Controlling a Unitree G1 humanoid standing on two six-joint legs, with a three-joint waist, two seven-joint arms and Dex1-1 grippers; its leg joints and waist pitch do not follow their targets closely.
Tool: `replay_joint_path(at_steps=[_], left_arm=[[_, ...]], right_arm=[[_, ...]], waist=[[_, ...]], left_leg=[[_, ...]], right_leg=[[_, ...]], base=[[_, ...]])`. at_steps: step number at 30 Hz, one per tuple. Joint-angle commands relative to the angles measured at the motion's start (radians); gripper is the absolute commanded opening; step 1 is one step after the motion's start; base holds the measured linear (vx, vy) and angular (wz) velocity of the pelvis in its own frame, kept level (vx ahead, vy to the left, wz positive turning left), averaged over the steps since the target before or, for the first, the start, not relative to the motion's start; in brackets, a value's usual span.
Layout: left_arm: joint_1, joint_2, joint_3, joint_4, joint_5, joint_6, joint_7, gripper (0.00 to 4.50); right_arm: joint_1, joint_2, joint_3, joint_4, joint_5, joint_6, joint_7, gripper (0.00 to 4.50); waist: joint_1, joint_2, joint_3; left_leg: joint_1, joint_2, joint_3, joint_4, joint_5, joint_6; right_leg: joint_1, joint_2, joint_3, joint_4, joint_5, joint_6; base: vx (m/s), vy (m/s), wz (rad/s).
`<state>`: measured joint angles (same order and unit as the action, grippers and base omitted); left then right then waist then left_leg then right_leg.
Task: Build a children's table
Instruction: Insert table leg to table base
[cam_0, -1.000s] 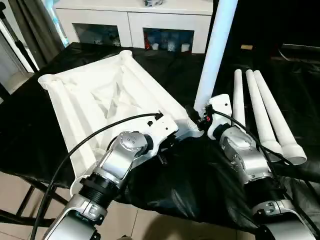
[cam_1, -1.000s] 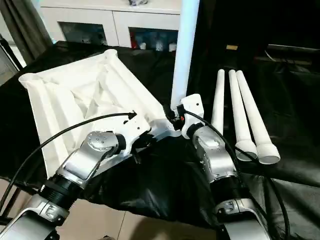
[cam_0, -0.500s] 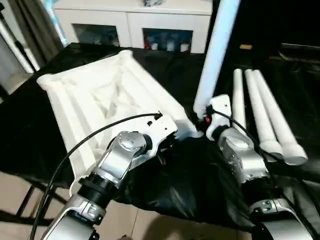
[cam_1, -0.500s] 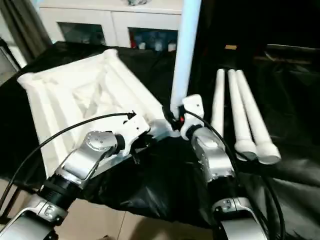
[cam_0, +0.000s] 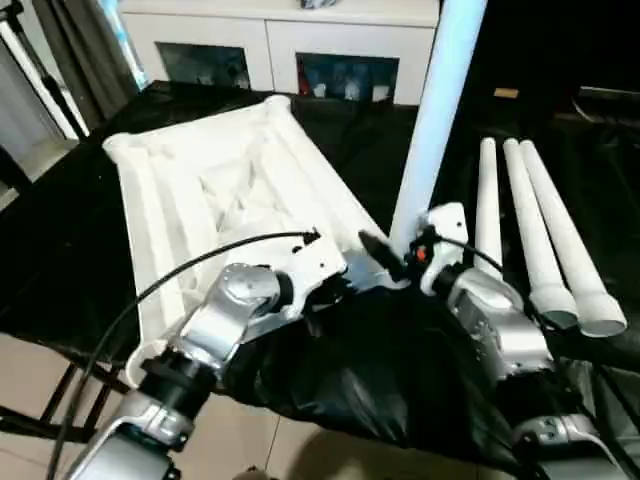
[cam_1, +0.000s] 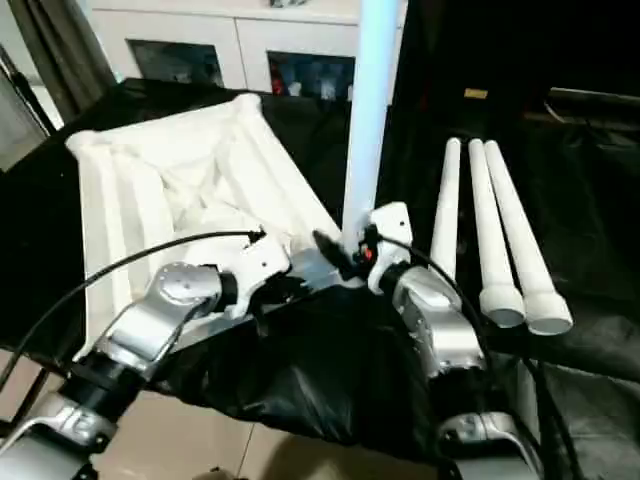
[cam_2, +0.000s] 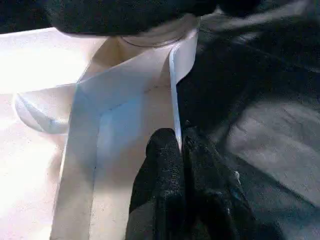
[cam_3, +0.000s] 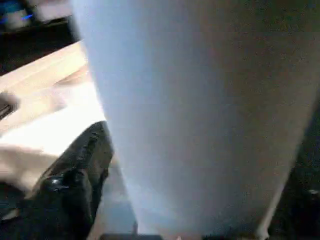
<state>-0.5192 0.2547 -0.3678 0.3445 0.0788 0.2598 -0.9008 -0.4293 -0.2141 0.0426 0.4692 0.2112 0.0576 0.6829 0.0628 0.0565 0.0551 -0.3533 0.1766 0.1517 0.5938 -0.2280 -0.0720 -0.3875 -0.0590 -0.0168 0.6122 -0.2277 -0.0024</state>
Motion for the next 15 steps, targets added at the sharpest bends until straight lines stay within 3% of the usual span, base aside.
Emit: replay_joint_path(at_steps=[1, 9, 12, 15], left_arm=[[0.009, 0.010, -0.035, -0.017, -0.014, -0.041, -0.071, 0.00], [0.014, 0.077, -0.039, -0.023, -0.065, -0.090, -0.223, 0.00], [0.011, 0.117, -0.043, -0.010, -0.079, -0.114, -0.294, 0.00], [0.007, 0.141, -0.045, 0.002, -0.080, -0.131, -0.336, 0.00]], right_arm=[[0.021, -0.025, 0.036, -0.052, 0.013, 0.024, 0.074, 3.97], [0.084, -0.138, 0.075, -0.143, 0.022, 0.075, 0.243, 3.97], [0.104, -0.184, 0.092, -0.184, 0.035, 0.100, 0.309, 3.97], [0.106, -0.203, 0.098, -0.194, 0.039, 0.108, 0.335, 3.62]], waist=[[0.001, -0.004, -0.070], [0.011, -0.002, -0.071], [0.016, 0.003, -0.071], [0.020, 0.001, -0.072]], left_leg=[[-0.004, 0.039, -0.004, -0.052, 0.050, 0.124], [-0.003, 0.042, -0.004, -0.048, 0.034, 0.129], [-0.004, 0.042, -0.004, -0.046, 0.035, 0.132], [-0.003, 0.044, -0.002, -0.046, 0.021, 0.128]], right_leg=[[0.061, -0.068, 0.031, -0.038, 0.272, -0.311], [0.061, -0.067, 0.030, -0.035, 0.252, -0.321], [0.060, -0.067, 0.029, -0.033, 0.249, -0.320], [0.056, -0.067, 0.028, -0.033, 0.230, -0.321]], base=[[0.000, 0.000, 0.00], [0.000, 0.000, 0.00], [0.000, 0.000, 0.00], [0.000, 0.000, 0.00]])
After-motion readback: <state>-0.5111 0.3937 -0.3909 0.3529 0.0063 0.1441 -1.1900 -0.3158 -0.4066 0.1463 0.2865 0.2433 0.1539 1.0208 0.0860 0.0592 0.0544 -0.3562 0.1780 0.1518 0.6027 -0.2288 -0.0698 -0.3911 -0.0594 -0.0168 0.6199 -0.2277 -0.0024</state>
